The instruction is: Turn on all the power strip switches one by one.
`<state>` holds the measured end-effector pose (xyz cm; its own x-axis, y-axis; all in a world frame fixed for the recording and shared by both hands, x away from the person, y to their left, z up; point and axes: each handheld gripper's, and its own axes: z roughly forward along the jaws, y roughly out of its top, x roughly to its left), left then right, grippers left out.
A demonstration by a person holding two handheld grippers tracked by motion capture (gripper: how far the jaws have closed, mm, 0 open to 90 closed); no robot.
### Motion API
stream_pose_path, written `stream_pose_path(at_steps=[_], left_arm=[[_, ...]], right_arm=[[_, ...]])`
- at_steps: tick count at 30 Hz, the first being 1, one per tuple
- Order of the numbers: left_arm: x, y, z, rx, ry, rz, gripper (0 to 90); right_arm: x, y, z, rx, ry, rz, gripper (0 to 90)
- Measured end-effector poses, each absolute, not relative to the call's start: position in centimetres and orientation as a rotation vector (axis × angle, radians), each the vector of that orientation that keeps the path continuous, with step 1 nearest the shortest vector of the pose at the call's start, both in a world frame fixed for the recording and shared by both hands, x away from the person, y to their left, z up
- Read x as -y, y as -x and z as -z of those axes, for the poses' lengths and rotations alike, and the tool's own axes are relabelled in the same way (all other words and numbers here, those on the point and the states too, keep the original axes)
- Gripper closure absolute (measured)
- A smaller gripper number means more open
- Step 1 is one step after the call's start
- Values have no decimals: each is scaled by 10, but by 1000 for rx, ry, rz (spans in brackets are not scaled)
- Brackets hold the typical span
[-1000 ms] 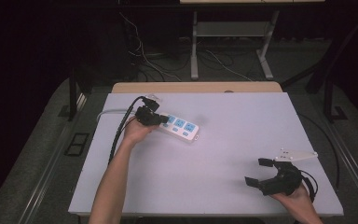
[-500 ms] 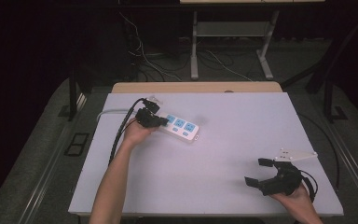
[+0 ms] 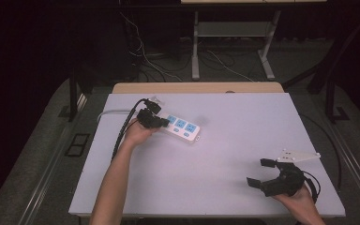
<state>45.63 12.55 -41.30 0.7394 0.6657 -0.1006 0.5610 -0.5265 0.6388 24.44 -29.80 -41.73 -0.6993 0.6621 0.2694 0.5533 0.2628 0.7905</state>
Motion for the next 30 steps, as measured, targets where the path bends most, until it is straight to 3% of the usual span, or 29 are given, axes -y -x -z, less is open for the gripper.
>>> stream_pose_path(at_steps=[11,30], left_arm=[[-128,-459,415,-988,-2232,-145,899],[-126,-458,413,-981,-2240,-174,895]], right_arm=[[300,-244,416,-2393,-1158,-1429,6],[301,-245,416,-2391,-1166,-1426,7]])
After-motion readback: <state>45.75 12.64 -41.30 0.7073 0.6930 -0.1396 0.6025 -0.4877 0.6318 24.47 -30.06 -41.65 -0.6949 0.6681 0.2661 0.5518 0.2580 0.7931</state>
